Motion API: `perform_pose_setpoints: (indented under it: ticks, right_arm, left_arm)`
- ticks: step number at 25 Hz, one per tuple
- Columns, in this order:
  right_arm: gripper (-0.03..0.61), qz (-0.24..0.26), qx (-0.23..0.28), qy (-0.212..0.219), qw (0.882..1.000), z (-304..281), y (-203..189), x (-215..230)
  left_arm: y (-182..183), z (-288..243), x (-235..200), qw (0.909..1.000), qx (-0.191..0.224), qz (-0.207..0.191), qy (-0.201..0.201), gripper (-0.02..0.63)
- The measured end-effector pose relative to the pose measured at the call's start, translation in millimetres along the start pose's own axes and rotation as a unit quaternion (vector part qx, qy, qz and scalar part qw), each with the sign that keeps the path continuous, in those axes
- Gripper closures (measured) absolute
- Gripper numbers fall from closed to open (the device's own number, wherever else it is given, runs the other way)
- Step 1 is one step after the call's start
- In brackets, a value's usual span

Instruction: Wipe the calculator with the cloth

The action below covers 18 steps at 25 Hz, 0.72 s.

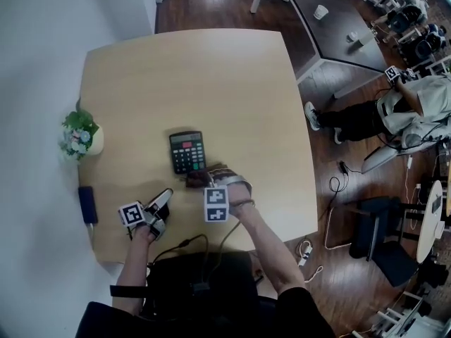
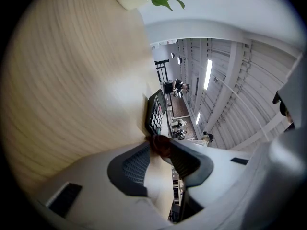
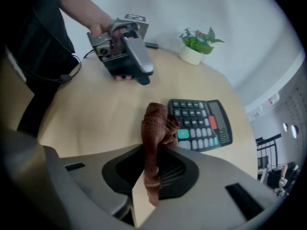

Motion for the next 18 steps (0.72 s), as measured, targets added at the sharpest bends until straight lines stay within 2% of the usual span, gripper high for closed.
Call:
perform_pose_setpoints:
  ticks: [2,3,5,8,10,13,18]
  right_arm:
    - [0.511,-0.021,0.010,0.025,0.999,6,-6,-2]
    - [0.511,-0.041,0.023,0.022,0.999,11,-6,7]
    - [0.511,-0.079,0.048,-0.022,0.995,24,-2,40]
    - [0.511,-0.108,0.070,-0.125,0.984,37,11,102]
    - [0.511,-0.117,0.080,-0.152,0.978,32,20,128]
    - [0.511,-0.101,0.064,-0.124,0.985,9,25,124]
    - [0.511,-0.049,0.024,-0.099,0.994,-4,21,60]
  left_arm:
    - [0,-1,0,1.0000,0.000,0.005,0.000,0.481]
    - [0,0,0,1.0000,0.000,0.005,0.000,0.480]
    - [2,2,-2,1.0000,0.000,0.002,0.000,0.480]
    - [2,3,-5,1.0000,-0.003,-0.007,0.004,0.480]
    - [1,2,-4,0.9999,-0.005,-0.010,0.005,0.482]
    - [0,-1,-2,0.9998,-0.011,-0.016,0.002,0.489]
    - [3,-5,-1,0.9998,-0.008,-0.019,-0.006,0.491]
Point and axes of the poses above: the fingertips, and each gripper's own axes: z backward along the fingers, x to its right, y out of its top, the point moved 8 cm from there along z, backward along the fingers, and after that the axes turned 10 degrees about -z, right-handed, at the moved point
